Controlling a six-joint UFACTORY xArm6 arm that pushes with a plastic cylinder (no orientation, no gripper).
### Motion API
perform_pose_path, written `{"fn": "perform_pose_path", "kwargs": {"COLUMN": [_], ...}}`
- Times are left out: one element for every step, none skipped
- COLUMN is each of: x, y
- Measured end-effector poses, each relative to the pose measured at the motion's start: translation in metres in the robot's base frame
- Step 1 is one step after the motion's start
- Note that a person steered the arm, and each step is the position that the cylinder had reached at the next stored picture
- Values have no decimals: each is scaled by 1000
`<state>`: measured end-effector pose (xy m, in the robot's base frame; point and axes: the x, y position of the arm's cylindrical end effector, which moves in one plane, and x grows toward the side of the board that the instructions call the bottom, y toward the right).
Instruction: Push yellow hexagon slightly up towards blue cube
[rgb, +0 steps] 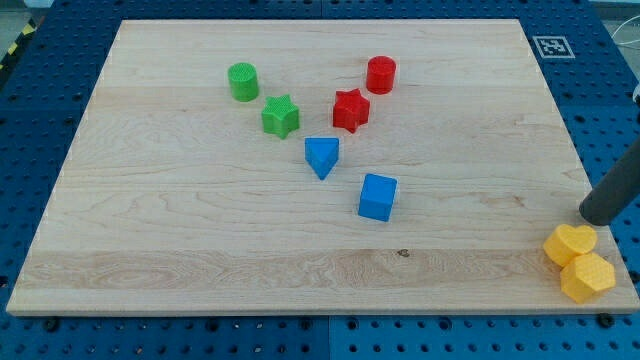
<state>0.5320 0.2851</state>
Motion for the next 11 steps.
{"fn": "perform_pose_path", "kwargs": {"x": [12,31,45,62,85,86,85,84,84,84,84], "y": [3,3,3,3,3,-2,-17,-40,-60,-79,-95]}}
